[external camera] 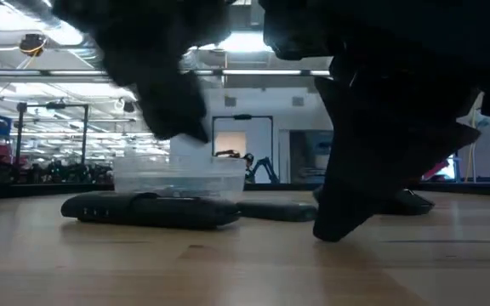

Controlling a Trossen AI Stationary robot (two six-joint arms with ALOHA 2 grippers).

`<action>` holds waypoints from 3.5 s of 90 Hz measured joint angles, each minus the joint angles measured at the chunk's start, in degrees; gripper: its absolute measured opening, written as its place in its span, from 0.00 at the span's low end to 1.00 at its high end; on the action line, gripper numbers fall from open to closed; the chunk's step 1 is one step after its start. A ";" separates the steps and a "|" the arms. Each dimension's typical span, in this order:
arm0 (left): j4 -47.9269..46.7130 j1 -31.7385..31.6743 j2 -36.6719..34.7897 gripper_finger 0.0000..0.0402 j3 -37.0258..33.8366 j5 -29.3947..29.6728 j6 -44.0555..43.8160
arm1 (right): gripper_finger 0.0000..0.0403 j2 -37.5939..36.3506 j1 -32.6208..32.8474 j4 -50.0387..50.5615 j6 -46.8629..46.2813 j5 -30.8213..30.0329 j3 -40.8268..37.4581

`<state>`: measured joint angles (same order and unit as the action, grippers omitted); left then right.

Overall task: Insert battery
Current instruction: Close the remote control battery cover

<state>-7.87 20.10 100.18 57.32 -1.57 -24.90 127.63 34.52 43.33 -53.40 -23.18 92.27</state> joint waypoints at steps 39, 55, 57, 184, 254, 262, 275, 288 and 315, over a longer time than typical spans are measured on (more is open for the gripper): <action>-11.81 -3.43 -0.22 0.07 -1.53 25.01 7.36 | 0.63 0.02 -0.04 -1.62 -0.07 -0.22 0.00; -7.01 -1.97 -0.85 0.07 -0.63 17.54 2.04 | 0.63 0.02 -0.04 -1.07 -0.09 -0.98 0.02; -6.11 -1.82 -0.76 0.07 -0.64 16.65 1.09 | 0.63 0.02 -0.04 -0.95 -0.09 -1.34 0.04; 4.12 -8.43 1.95 0.37 -0.66 -2.57 -5.48 | 0.63 0.02 -0.44 3.77 -1.64 -5.81 0.02; 7.68 -4.57 6.49 0.37 -0.66 10.65 -9.81 | 0.63 -0.08 -1.57 2.52 -0.29 -5.63 0.00; 8.56 -4.37 6.56 0.37 -0.66 10.58 -9.81 | 0.63 -0.09 -1.57 1.93 -0.15 -5.48 0.00; 12.01 -4.06 6.29 0.37 -0.62 7.17 -9.21 | 0.63 -0.09 -1.55 1.74 -0.09 -5.31 0.00; 11.43 -3.71 4.54 0.37 1.36 5.21 -4.51 | 0.63 -0.09 -1.40 1.82 -0.09 -5.29 0.00; -2.70 -3.68 0.36 0.37 3.17 7.35 -0.16 | 0.63 -0.09 -1.11 2.82 -0.16 -5.25 0.02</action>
<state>-10.57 16.41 100.54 60.49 5.79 -25.06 127.55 33.41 46.15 -53.56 -28.43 92.29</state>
